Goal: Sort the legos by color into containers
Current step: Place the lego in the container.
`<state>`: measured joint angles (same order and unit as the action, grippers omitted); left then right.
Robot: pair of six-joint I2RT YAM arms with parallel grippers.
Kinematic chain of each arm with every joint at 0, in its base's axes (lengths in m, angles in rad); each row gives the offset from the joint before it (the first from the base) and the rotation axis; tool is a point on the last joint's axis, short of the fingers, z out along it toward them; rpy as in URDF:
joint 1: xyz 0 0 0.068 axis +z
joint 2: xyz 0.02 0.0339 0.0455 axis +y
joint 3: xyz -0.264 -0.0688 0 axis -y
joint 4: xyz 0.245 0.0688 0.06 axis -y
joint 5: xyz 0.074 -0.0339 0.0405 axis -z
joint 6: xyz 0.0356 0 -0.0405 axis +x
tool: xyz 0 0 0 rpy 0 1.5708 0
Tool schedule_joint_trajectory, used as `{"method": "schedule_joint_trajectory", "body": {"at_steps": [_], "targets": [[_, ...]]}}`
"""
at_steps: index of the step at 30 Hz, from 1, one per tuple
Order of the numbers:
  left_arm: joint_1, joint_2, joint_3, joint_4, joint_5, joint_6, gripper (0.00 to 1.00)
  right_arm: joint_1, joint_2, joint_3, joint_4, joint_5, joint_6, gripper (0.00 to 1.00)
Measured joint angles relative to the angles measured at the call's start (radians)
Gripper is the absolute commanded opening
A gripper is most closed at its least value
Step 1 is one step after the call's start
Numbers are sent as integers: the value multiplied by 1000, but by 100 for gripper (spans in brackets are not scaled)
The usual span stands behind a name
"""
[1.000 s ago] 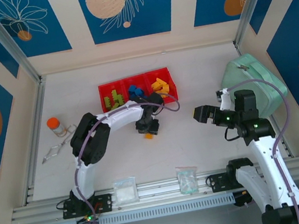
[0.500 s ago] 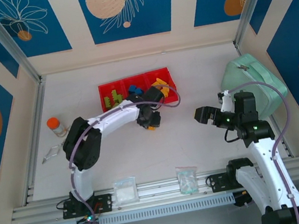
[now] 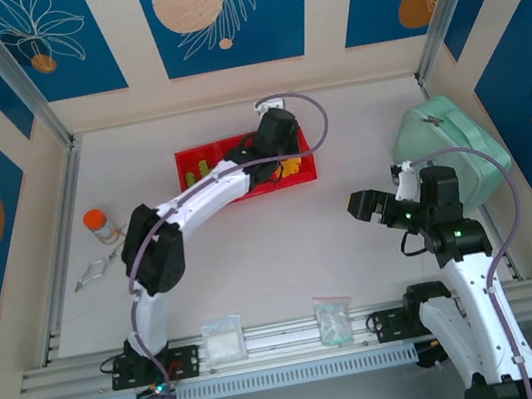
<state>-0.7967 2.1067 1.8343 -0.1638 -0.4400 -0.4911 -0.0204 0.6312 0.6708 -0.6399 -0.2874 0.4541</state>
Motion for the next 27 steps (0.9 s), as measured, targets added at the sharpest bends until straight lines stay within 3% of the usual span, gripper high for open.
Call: {"method": "schedule_joint_trajectory", "body": {"at_steps": [6, 12, 18, 20, 27], "targets": [[3, 211, 186, 97, -94, 69, 0, 0, -2, 0, 0, -1, 8, 99], [10, 363, 332, 87, -138, 85, 0, 1, -6, 0, 0, 0, 11, 99], [38, 415, 394, 58, -136, 38, 8, 1, -6, 0, 0, 0, 11, 99], [51, 417, 400, 43, -125, 6, 18, 1, -6, -1, 0, 0, 11, 99], [104, 417, 419, -25, -47, -148, 20, 1, -6, -12, 1, 0, 11, 99]]}}
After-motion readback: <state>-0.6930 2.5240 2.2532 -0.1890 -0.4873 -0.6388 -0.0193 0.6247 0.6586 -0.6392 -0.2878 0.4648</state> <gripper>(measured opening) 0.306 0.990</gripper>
